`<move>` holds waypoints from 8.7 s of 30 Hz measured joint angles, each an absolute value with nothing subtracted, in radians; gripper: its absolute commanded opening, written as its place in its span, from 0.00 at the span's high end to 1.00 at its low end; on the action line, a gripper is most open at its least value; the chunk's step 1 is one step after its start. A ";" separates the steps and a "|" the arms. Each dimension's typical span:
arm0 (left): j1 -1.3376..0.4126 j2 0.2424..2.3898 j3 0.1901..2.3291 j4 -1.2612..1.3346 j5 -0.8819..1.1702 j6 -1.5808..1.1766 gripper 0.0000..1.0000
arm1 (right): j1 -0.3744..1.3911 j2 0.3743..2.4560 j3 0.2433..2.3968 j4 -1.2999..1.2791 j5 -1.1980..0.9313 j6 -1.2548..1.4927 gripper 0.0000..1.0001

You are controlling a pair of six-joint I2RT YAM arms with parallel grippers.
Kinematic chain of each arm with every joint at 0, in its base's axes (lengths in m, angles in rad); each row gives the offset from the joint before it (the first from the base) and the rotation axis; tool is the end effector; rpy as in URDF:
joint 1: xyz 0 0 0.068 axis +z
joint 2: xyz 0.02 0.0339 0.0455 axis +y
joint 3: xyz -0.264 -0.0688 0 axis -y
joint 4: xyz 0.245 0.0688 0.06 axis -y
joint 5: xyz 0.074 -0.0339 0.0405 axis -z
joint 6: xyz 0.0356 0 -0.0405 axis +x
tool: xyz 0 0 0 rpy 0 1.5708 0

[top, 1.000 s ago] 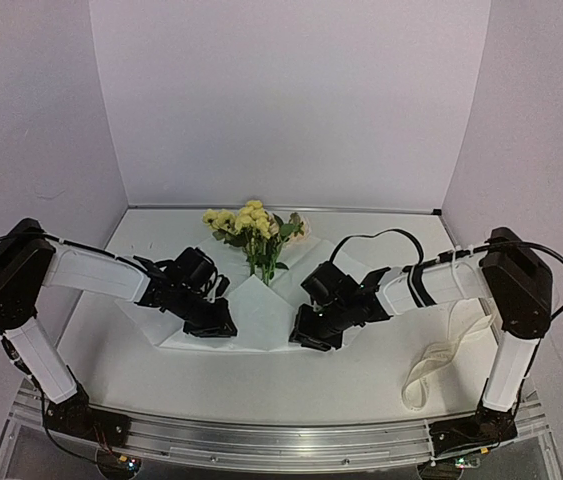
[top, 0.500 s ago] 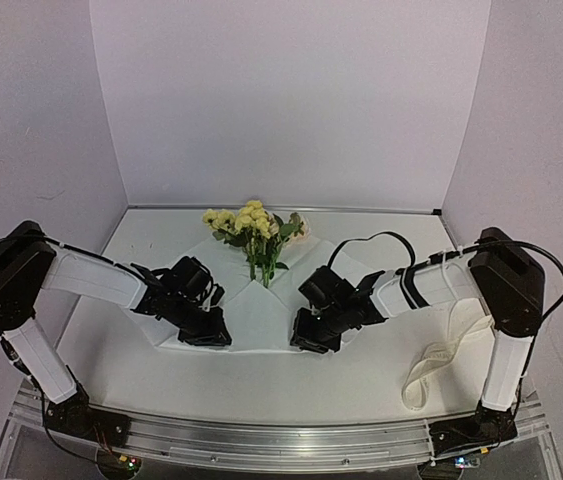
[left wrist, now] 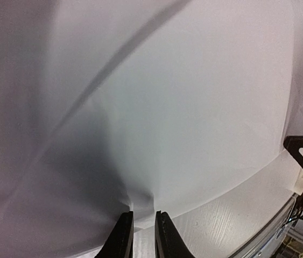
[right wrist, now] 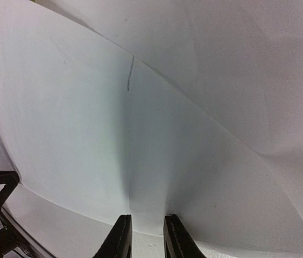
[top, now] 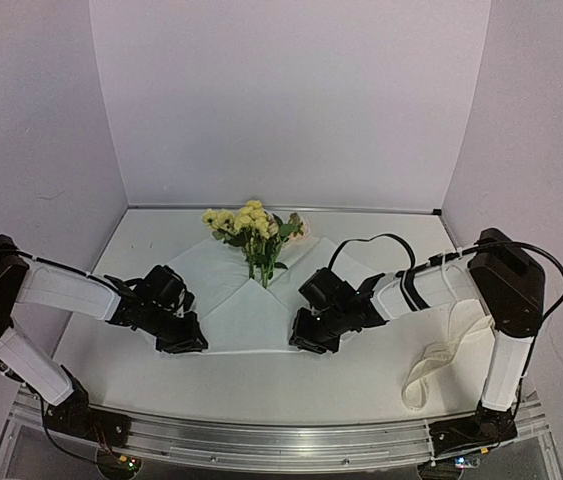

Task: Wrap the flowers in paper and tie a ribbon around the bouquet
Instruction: Press the fold line of the 1/4-folded wrapping paper, then pick up the one-fourth-folded wrapping paper from the center of the board, then fold the one-fourth-folded wrapping paper at the center of the board, then pick up the two-thirds-folded wrapping paper from the center of the board.

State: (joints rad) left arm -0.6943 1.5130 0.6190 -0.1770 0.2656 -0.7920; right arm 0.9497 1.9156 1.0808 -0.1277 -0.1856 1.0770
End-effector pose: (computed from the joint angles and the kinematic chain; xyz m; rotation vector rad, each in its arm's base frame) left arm 0.1914 -0.1716 0.1285 -0.0421 2.8509 -0.7724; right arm 0.2161 0.3132 0.1312 0.0977 2.8364 0.8953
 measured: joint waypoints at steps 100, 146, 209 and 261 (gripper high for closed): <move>-1.029 2.087 1.401 -0.368 0.290 -0.389 0.89 | 0.897 1.441 0.514 0.226 0.056 1.087 1.00; -1.113 1.978 1.313 -0.310 0.138 -0.263 0.79 | 0.897 1.265 0.589 -0.130 0.032 0.855 1.00; -0.965 1.716 0.856 -0.222 0.214 -0.525 0.94 | 0.949 1.971 1.328 -0.296 -0.486 0.709 1.00; -0.885 1.133 0.445 -0.353 0.315 -1.184 0.63 | 0.971 2.129 1.369 -0.230 -0.519 0.733 1.00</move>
State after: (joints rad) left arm -0.8847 1.1335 0.4455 -0.3534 0.3148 -1.1844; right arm 0.9707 2.1286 1.3685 -0.2298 -0.5189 0.7330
